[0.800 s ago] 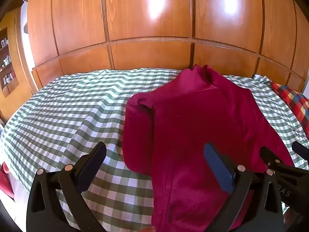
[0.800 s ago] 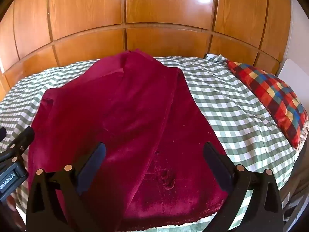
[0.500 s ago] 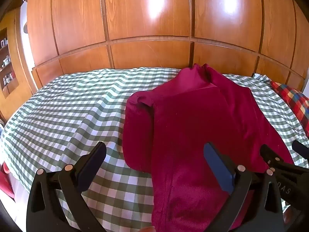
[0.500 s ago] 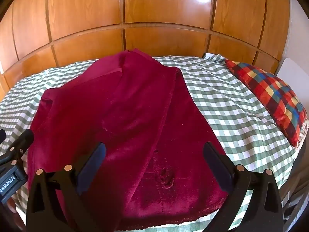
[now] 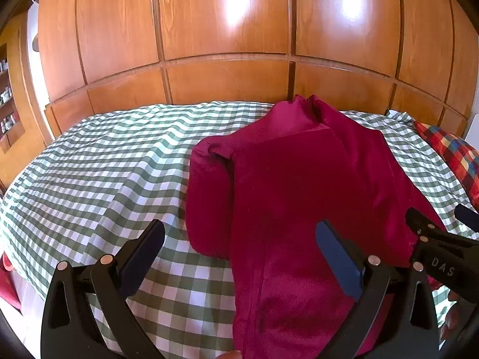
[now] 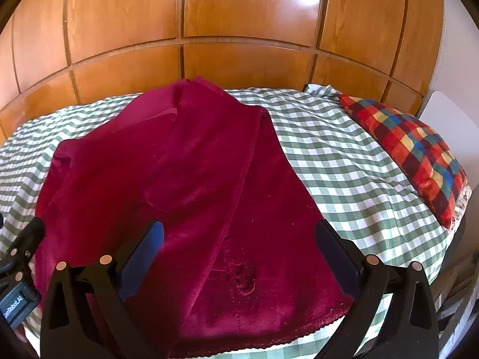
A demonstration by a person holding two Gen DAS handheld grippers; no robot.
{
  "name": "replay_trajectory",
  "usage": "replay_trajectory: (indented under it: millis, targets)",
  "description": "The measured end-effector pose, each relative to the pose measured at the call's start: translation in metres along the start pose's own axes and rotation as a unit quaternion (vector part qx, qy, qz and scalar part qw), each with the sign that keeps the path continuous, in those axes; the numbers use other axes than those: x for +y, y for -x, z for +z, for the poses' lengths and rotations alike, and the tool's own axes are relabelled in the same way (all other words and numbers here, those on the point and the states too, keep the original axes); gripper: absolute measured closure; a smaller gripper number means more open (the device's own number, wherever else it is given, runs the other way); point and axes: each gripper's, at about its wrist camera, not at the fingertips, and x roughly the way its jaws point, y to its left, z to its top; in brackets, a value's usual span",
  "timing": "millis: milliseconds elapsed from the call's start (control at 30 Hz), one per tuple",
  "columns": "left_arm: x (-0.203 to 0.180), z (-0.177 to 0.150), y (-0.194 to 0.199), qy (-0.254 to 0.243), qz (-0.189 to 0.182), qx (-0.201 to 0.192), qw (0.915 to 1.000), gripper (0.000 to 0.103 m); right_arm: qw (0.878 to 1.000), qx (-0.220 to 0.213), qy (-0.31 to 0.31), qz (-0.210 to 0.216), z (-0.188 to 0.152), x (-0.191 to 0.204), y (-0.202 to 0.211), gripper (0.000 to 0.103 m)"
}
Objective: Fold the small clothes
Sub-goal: 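Move both tools over the crumpled red sweater toward its hem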
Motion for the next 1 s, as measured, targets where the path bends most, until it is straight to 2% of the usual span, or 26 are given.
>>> replay_trajectory:
  millis: [1000]
  targets:
    - [-0.005, -0.017, 0.010, -0.019, -0.027, 0.000, 0.9994, 0.002, 1.000, 0.007, -0.001, -0.015, -0.006, -0.003, -0.004, 0.003]
